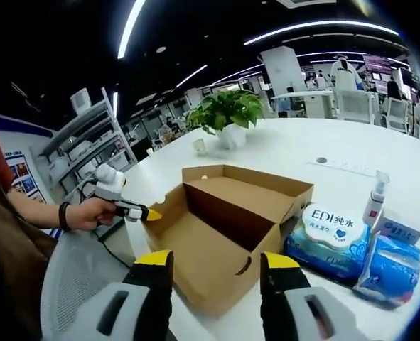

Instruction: Operate the shoe box by opening the lid, removing the specified soft item, and placing it in the target area until the item is outside and the box remains undamaged.

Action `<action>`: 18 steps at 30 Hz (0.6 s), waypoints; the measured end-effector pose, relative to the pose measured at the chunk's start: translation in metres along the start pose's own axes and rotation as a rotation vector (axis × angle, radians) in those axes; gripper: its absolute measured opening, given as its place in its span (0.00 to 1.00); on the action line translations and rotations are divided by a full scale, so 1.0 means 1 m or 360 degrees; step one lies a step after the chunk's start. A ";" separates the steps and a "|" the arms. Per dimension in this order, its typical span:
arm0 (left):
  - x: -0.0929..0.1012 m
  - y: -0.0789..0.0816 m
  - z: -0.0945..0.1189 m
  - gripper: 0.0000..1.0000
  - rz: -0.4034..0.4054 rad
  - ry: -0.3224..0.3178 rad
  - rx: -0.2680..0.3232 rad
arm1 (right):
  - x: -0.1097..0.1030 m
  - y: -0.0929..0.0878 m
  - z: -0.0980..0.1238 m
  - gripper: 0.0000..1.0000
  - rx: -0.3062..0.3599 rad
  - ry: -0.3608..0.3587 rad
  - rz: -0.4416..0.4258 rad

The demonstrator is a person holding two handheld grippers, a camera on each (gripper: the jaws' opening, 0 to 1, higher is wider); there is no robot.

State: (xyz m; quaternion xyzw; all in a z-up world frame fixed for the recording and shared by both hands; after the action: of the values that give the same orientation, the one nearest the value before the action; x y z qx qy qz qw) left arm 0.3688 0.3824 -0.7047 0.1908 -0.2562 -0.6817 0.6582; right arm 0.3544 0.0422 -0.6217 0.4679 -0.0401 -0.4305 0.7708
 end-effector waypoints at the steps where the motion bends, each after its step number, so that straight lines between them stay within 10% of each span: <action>1: -0.001 -0.001 -0.001 0.05 0.0016 -0.0007 0.0000 | 0.002 0.002 -0.001 0.46 -0.0006 -0.0011 -0.0003; 18: 0.000 -0.002 -0.002 0.05 0.0022 -0.0007 0.0007 | 0.041 0.042 -0.039 0.47 -0.0040 -0.0293 -0.0128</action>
State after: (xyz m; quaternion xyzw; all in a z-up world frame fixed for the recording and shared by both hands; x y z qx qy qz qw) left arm 0.3685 0.3823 -0.7076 0.1888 -0.2605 -0.6769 0.6620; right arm 0.4244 0.0483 -0.6257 0.4178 -0.0864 -0.5028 0.7518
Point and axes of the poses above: the point that each gripper's makers call its tool centre point, and the gripper's own axes: z roughly backward along the fingers, x roughly to its right, y roughly out of its top, the point moved 5 cm from there along z, roughly backward along the fingers, and after that the axes turned 3 degrees about -x, right-handed, at the moved point
